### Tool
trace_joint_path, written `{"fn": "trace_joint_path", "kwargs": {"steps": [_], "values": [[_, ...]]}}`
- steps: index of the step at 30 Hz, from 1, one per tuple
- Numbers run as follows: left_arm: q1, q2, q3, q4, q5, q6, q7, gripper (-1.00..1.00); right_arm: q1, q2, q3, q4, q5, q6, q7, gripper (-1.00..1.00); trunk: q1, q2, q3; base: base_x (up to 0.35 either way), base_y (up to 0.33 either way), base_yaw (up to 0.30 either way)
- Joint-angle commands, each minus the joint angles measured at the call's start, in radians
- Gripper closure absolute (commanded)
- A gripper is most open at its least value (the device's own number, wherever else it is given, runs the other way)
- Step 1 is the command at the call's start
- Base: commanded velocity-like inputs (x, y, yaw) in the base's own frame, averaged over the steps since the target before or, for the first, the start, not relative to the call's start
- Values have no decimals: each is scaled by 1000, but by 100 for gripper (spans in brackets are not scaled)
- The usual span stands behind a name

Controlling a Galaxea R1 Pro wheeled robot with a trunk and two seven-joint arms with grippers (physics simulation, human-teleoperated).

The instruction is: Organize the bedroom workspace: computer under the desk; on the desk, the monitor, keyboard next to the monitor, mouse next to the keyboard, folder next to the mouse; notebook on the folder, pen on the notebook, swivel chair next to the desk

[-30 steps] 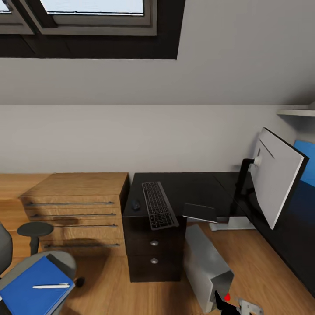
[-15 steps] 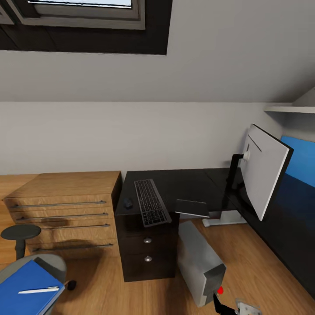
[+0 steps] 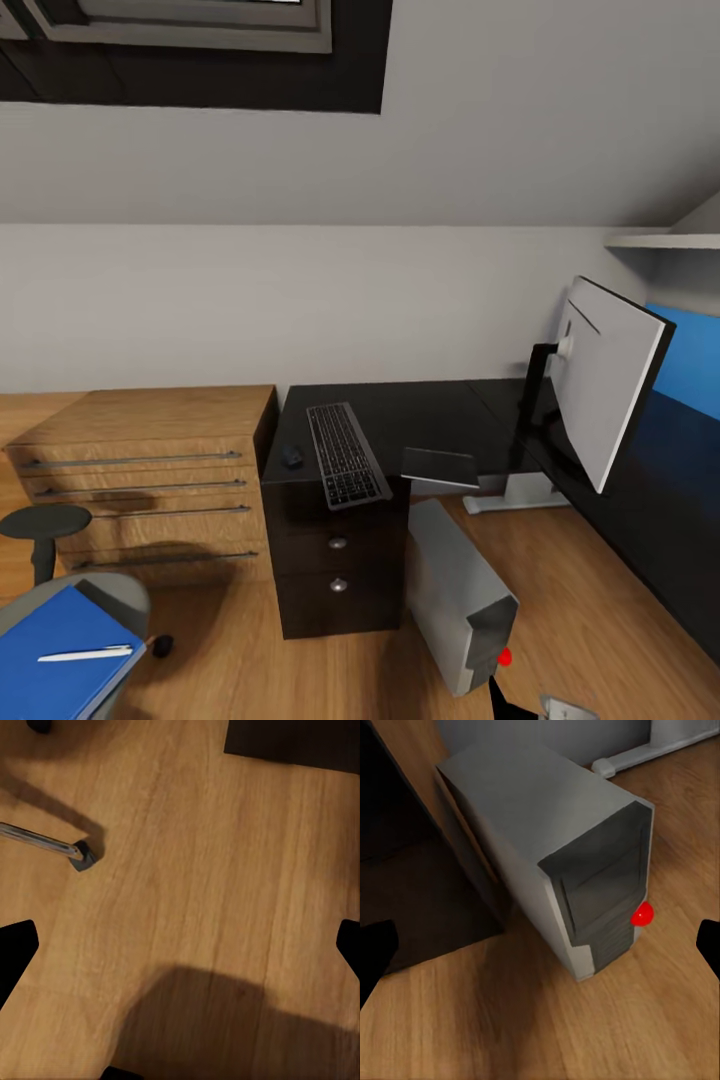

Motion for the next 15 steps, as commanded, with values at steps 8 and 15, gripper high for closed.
{"fn": "trace_joint_path", "kwargs": {"steps": [8,15], "values": [[0,1,-3,4,5,3,7,-100,-1,1,-3,3,-5,-6,5,-100,31,-57,-26,0,0,0],[1,-16,-3,10,5,8,5,-100,-12,21,-2,6,-4,21,-13,-100,58,-106,-48,0,0,0]]}}
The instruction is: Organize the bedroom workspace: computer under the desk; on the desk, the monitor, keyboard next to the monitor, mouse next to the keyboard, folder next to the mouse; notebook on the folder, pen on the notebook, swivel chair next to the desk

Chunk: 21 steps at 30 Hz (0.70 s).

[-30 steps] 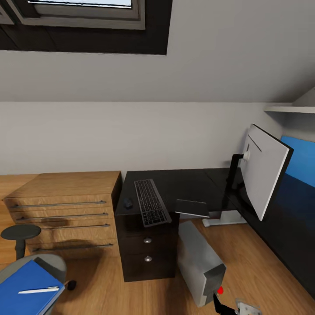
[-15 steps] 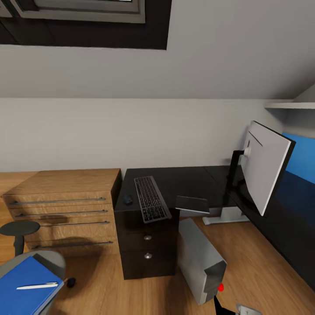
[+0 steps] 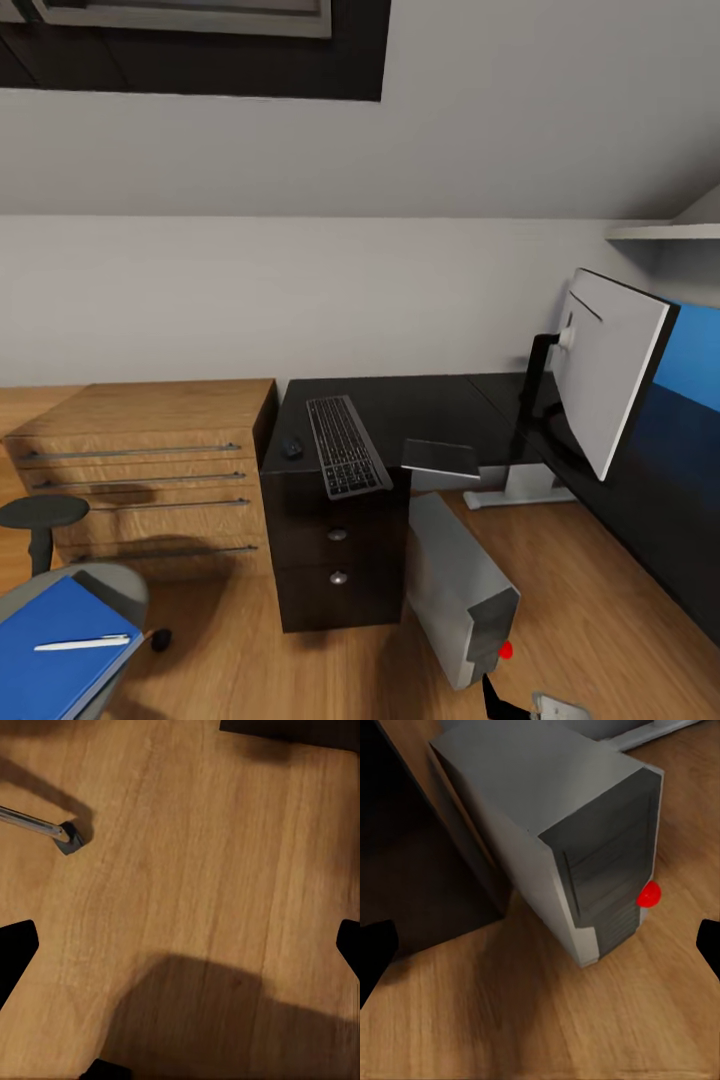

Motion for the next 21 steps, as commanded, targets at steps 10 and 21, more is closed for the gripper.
{"fn": "trace_joint_path", "kwargs": {"steps": [10,21], "values": [[-159,-25,-2,41,18,168,4,-100,-221,37,0,139,85,241,-240,-100,38,-71,-32,0,0,0],[-423,-33,2,157,180,263,-3,-100,-467,71,-2,348,278,309,-368,-100,81,-148,-67,0,0,0]]}}
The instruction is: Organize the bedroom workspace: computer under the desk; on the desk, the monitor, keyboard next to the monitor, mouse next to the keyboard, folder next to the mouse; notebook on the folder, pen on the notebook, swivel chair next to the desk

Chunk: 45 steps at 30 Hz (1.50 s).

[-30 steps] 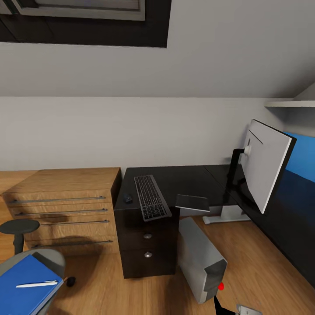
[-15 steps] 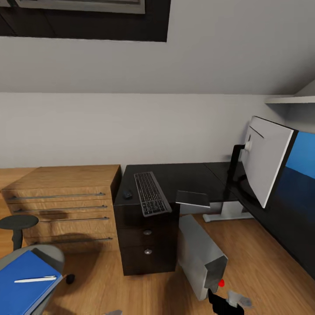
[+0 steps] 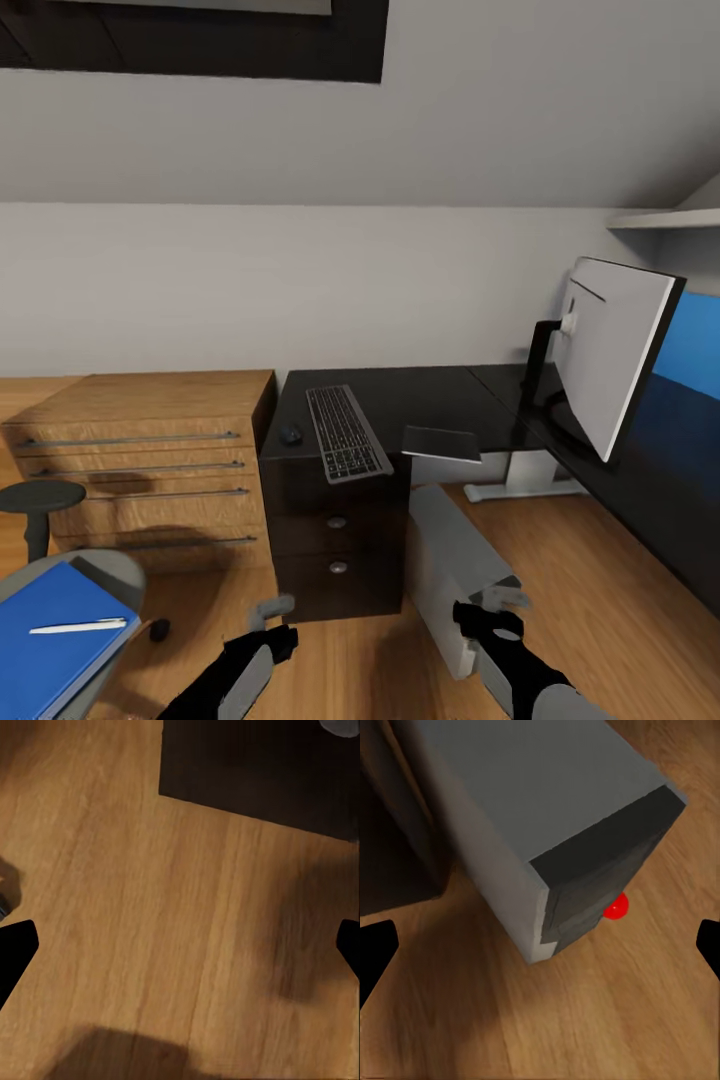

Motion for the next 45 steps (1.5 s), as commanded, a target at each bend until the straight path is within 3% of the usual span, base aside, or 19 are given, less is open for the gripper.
{"fn": "trace_joint_path", "kwargs": {"steps": [1,3,5,8,24,29,35,39,40,42,45], "values": [[-11,2,-5,0,26,3,7,-100,-7,5,-8,5,3,2,-2,-100,4,-8,-4,0,0,0],[-32,7,-4,8,93,5,-1,-100,-22,21,-9,16,13,23,-8,-100,11,-22,-11,0,0,0],[-39,9,-5,16,122,4,-3,-100,-27,26,-10,20,16,28,-9,-100,19,-36,-17,0,0,0],[-43,13,-4,21,135,3,-5,-100,-29,25,-11,21,17,30,-10,-100,31,-57,-26,0,0,0],[-47,13,-10,25,147,-12,1,-100,-32,25,-12,16,20,35,-10,-100,92,-169,-77,0,0,0],[-47,13,-9,25,149,-60,-5,-100,-32,21,-10,18,22,35,-5,-100,111,-204,-92,0,0,0],[-47,11,-11,24,149,-70,-2,-100,-32,21,-12,18,21,29,-4,-100,134,-246,-111,0,0,0],[-47,9,-29,15,148,-160,-1,-100,-32,21,-12,21,21,-4,-4,-100,149,-274,-124,0,0,0],[-47,9,-69,-1,147,-226,3,-100,-32,21,-13,22,21,-11,-4,-100,153,-281,-127,0,0,0],[-47,10,-92,-27,147,-249,9,-100,-32,20,-13,22,21,-12,-4,-100,161,-295,-133,0,0,0],[17,33,-138,-272,149,-269,64,-100,-32,20,-12,23,22,-15,-4,-100,172,-316,-142,0,0,0]]}}
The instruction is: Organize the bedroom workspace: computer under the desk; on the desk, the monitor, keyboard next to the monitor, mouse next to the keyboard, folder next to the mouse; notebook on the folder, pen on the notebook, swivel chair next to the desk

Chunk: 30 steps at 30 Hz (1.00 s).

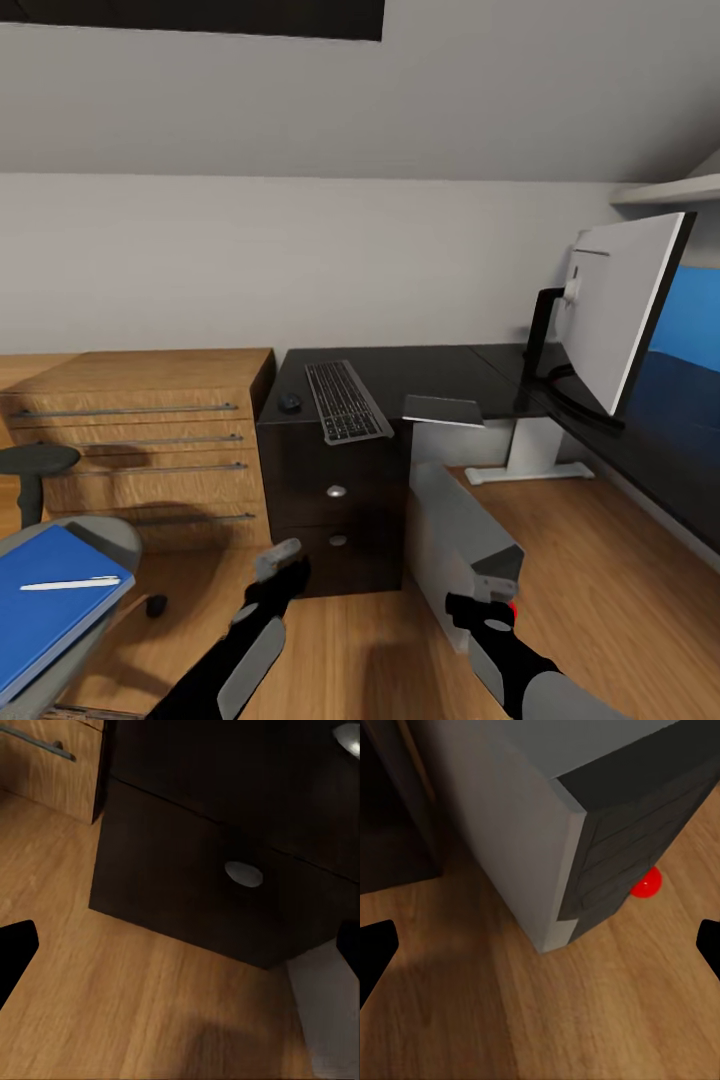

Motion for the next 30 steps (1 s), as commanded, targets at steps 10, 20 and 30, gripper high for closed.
{"fn": "trace_joint_path", "kwargs": {"steps": [10,20,30], "values": [[168,81,-16,-440,13,214,129,-100,-1,0,-8,-1,4,-13,0,-100,38,-71,-32,0,0,0],[192,86,-19,-492,16,244,141,-100,-1,-1,-8,1,4,-77,0,-100,77,-141,-64,0,0,0],[194,87,-20,-495,17,246,141,-100,-1,-1,-9,0,1,-104,-1,-100,112,-204,-96,0,0,0]]}}
